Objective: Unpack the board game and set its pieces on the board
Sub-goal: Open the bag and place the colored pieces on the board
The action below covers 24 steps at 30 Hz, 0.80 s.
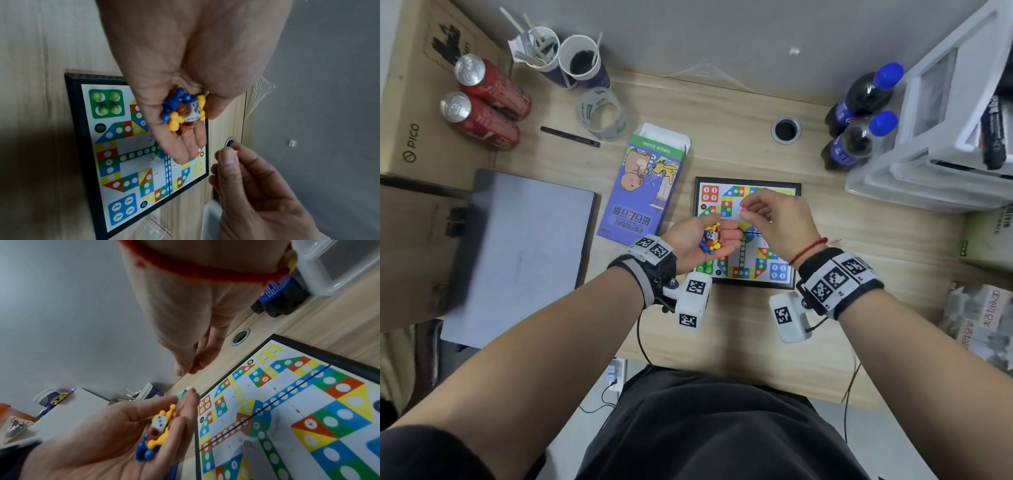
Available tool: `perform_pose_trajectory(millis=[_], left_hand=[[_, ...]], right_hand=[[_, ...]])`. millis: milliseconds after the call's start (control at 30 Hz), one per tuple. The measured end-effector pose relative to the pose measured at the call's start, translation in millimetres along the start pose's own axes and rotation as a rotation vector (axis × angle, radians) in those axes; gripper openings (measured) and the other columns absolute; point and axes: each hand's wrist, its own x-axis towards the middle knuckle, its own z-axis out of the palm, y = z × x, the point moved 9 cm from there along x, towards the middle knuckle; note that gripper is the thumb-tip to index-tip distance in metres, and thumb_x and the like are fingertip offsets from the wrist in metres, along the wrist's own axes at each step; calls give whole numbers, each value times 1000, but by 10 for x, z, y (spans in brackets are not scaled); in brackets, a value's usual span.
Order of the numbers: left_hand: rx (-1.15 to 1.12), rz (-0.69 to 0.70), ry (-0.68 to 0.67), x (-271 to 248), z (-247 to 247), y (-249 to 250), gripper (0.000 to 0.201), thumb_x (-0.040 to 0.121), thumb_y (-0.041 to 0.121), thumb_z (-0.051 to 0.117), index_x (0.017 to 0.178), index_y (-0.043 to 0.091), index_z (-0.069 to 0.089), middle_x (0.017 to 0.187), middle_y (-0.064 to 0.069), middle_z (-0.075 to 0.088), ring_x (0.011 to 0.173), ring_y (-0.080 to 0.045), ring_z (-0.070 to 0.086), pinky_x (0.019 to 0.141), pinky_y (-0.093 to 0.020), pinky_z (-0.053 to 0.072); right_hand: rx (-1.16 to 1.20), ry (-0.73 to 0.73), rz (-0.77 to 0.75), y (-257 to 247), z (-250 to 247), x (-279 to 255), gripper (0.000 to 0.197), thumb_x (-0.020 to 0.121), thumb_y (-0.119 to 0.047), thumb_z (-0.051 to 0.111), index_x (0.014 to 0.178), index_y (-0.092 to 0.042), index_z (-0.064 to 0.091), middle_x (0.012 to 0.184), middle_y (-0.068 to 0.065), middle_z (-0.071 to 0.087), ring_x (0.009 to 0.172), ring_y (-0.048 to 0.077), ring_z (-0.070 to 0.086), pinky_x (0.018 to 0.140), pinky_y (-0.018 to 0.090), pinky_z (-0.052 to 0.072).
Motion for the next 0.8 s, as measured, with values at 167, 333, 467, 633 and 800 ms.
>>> perform_pose_trajectory(millis=[167,333,467,633,800], left_hand=[[28,13,78,30,-193,119,40,103,30,40,86,6,66,69,-4,65,68,-18,66,75,-30,54],[-97,22,109,2,-381,213,33,104,26,37,90,3,57,74,-4,48,75,-17,48,91,-29,38],[-117,3,63,-2,-471,257,27,103,24,36,82,13,48,73,-3,37,73,-16,38,73,-28,36],[-210,-9,15,67,-582,288,29,104,23,32,77,15,42,70,-1,28,66,-14,27,69,-25,27],[-264,18,-25,117,-601,335,27,103,21,28,80,17,40,68,1,29,64,-12,27,68,-24,26]], right_hand=[[-12,-26,15,80,80,220,17,87,-13,67,104,-15,70,86,-4,70,75,4,63,75,0,41],[-92,-42,14,50,250,493,5,84,-17,68,90,-16,68,74,-7,66,64,5,58,66,4,41],[-181,-95,-9,-1,490,709,9,81,-16,66,89,-16,70,72,-6,65,65,9,57,73,22,49],[-200,-148,-20,-7,767,767,11,79,-13,66,89,-14,71,76,0,70,68,12,59,75,30,53],[-210,-146,-7,-1,869,767,14,78,-8,64,90,-10,71,79,3,70,70,16,61,75,32,54]])
